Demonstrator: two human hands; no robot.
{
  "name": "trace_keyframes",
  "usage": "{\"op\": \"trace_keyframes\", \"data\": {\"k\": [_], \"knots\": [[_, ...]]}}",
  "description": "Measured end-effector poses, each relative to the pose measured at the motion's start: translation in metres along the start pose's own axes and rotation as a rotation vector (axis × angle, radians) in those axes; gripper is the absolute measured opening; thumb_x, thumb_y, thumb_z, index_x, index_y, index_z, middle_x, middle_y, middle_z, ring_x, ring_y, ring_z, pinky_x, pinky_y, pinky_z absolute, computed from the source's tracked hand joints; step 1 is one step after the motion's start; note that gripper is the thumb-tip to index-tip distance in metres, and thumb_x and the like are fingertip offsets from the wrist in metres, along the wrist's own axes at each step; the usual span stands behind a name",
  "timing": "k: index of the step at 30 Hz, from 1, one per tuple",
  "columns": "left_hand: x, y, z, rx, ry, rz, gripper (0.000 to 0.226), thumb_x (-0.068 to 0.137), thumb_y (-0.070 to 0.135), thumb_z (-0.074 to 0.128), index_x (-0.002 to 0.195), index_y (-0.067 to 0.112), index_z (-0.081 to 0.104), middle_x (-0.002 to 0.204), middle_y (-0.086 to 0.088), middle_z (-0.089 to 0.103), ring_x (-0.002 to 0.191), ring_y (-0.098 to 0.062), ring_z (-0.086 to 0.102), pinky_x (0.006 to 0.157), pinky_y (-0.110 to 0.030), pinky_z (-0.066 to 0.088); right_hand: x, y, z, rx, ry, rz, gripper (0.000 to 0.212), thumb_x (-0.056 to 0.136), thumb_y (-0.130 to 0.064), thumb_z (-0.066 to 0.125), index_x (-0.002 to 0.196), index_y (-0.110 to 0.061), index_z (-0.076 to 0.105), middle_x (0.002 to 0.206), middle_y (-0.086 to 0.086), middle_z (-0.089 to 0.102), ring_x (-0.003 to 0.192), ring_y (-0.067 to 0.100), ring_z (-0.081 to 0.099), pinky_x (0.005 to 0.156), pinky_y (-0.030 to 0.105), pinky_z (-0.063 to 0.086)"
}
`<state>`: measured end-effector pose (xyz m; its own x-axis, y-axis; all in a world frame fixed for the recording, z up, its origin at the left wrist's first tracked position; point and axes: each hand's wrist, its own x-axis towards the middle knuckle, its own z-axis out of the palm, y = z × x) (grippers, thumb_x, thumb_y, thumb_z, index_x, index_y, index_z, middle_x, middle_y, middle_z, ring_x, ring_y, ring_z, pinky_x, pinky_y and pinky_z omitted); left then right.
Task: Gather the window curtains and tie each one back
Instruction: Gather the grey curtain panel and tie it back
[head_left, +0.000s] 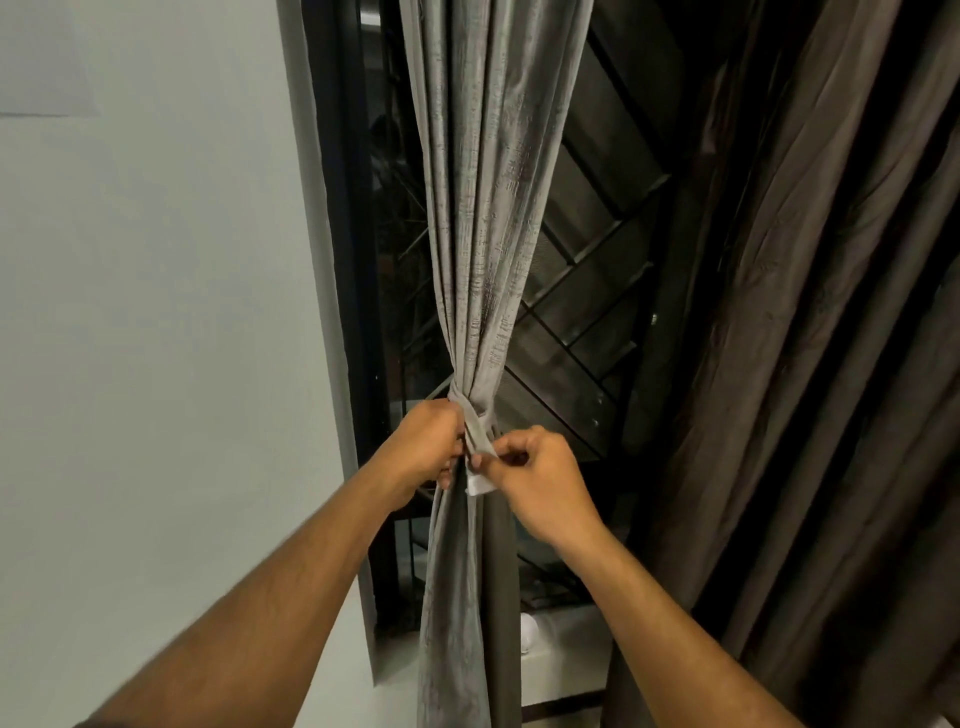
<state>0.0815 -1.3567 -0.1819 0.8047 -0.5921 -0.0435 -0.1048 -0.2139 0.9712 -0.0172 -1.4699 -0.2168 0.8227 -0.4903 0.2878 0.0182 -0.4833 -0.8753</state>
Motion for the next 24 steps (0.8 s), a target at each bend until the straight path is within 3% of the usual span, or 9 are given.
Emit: {"op": "trace_keyframes", "data": {"k": [4,8,11,16,20,24], "knots": [[0.0,0.0,0.004,-0.117,0.034,-0.036,0.03,0.1,0.031,0.052,0.077,0.013,0.057,0.044,0.004,0.044,0.037,-0.011,0.04,0.044,-0.027,0.033,0.003,0.001,0.01,0.085,-0.083,0.071,0.011,0.087,-0.015,0.079,0.076,-0.014,0.078,0.061,-0.01,0.065,0.059,0.001,0.056,0.064,0.029,0.046],[0.006,-0.001,0.003,-0.12,0.12,-0.009,0.025,0.097,0.026,0.059,0.074,0.016,0.061,0.046,0.006,0.049,0.038,-0.009,0.043,0.045,-0.028,0.036,0.01,0.002,0.011,0.097,-0.036,0.208,0.017,0.088,-0.017,0.08,0.082,-0.002,0.075,0.066,0.008,0.067,0.059,0.012,0.058,0.059,0.031,0.048],[0.008,-0.003,0.002,-0.003,0.136,0.036,0.028,0.099,0.027,0.055,0.075,0.016,0.066,0.054,0.002,0.055,0.043,-0.011,0.047,0.044,-0.028,0.039,0.015,-0.005,0.012,0.311,-0.034,0.335,0.012,0.089,-0.004,0.073,0.095,0.006,0.074,0.074,0.013,0.073,0.057,0.014,0.062,0.052,0.026,0.05],[0.011,-0.011,-0.01,0.102,0.019,0.075,0.028,0.1,0.03,0.06,0.084,0.009,0.071,0.06,-0.007,0.055,0.049,-0.015,0.051,0.049,-0.032,0.047,0.02,-0.017,0.012,0.719,0.024,0.463,0.025,0.086,-0.015,0.07,0.104,0.0,0.078,0.088,0.017,0.078,0.075,0.019,0.07,0.069,0.032,0.052],[0.011,-0.009,-0.018,-0.02,-0.037,-0.005,0.025,0.095,0.024,0.072,0.099,0.0,0.074,0.073,-0.014,0.071,0.055,-0.017,0.059,0.046,-0.029,0.048,0.017,-0.018,0.022,0.913,0.175,0.427,0.039,0.082,-0.002,0.081,0.118,0.002,0.065,0.085,0.015,0.073,0.061,0.016,0.067,0.053,0.022,0.05],[0.012,-0.011,-0.017,-0.314,0.013,-0.114,0.016,0.093,0.009,0.07,0.101,-0.004,0.074,0.082,-0.019,0.074,0.056,-0.017,0.062,0.045,-0.025,0.048,0.019,-0.018,0.029,1.079,0.267,0.446,0.039,0.083,0.011,0.072,0.113,-0.009,0.055,0.087,0.015,0.071,0.062,0.016,0.065,0.058,0.028,0.048]]}}
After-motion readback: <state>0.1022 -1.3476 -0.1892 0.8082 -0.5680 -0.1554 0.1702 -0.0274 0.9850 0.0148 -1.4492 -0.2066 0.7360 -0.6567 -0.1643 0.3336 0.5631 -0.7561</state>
